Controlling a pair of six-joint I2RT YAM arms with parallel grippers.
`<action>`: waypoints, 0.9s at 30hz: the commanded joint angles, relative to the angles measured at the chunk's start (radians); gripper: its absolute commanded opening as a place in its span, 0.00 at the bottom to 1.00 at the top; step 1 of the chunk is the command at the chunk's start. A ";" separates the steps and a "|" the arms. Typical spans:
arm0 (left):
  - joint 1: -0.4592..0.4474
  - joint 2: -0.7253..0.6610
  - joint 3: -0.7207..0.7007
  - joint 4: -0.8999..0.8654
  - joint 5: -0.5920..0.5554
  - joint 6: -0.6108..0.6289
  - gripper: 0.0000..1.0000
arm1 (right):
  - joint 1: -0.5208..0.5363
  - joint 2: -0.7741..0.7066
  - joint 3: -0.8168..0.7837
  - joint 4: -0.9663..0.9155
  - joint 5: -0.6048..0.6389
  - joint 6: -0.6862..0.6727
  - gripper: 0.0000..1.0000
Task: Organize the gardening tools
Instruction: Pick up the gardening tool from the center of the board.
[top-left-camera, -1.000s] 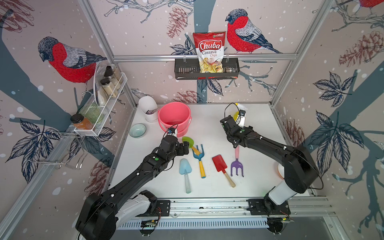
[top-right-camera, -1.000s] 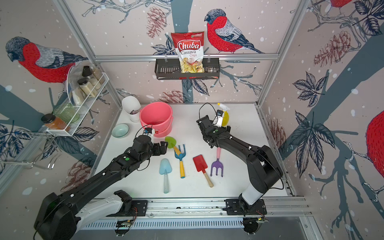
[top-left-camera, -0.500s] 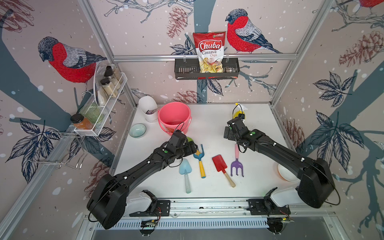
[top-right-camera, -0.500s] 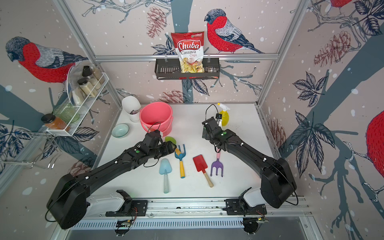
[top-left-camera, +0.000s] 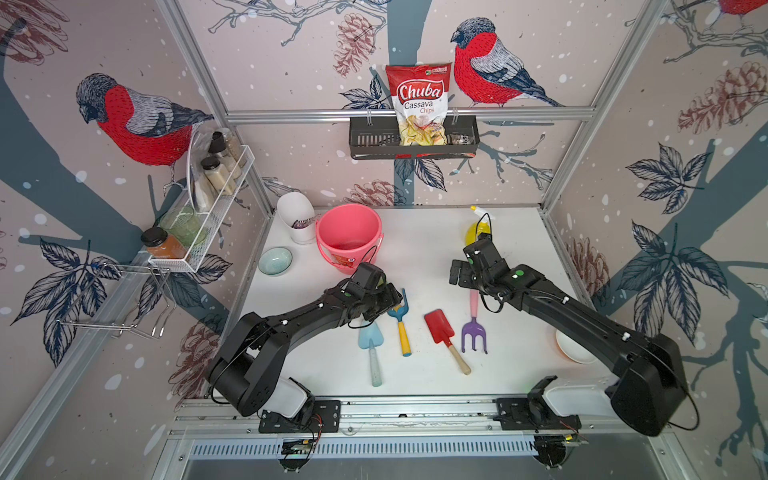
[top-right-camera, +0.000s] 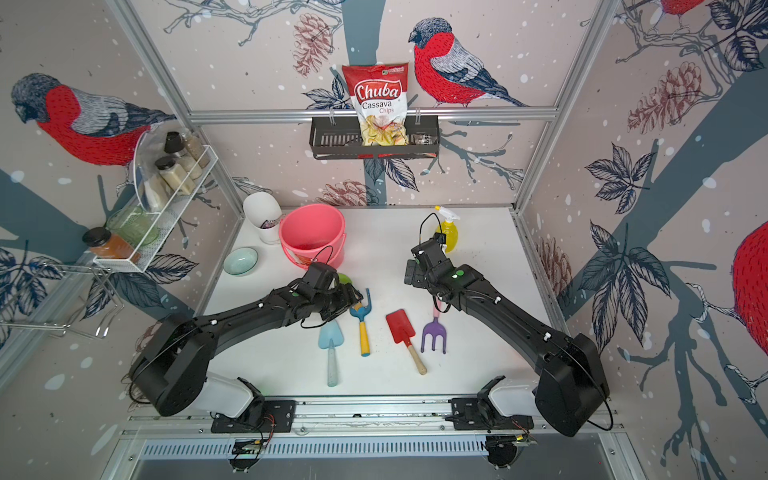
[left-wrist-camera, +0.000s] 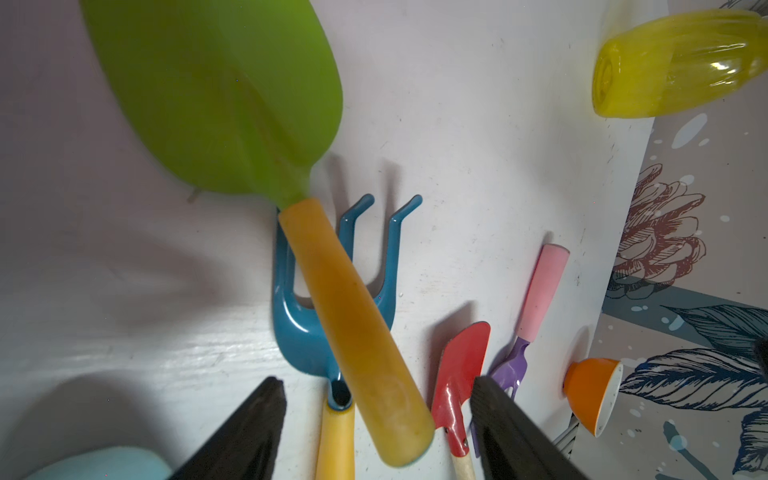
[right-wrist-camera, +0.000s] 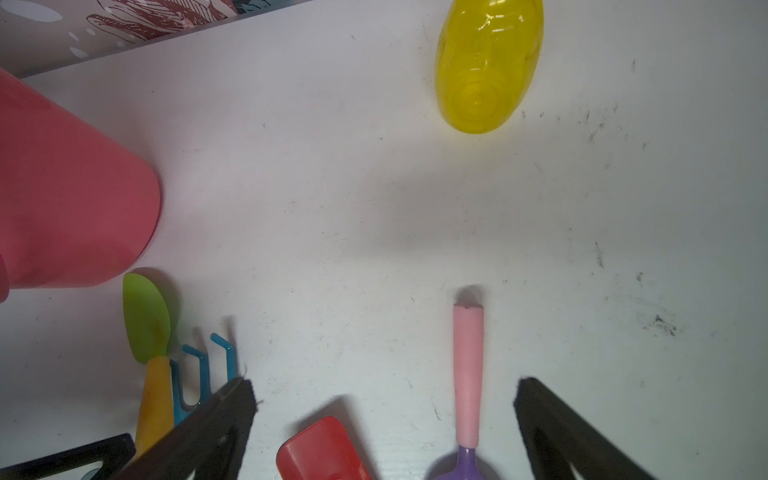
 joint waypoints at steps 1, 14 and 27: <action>-0.001 0.028 0.018 0.028 0.015 -0.014 0.72 | -0.010 -0.010 -0.011 -0.012 -0.013 0.003 1.00; -0.001 0.091 0.061 0.026 0.020 -0.020 0.57 | -0.068 -0.037 -0.059 0.019 -0.060 -0.008 1.00; -0.001 0.151 0.073 0.036 0.027 -0.022 0.42 | -0.091 -0.036 -0.073 0.029 -0.086 -0.015 1.00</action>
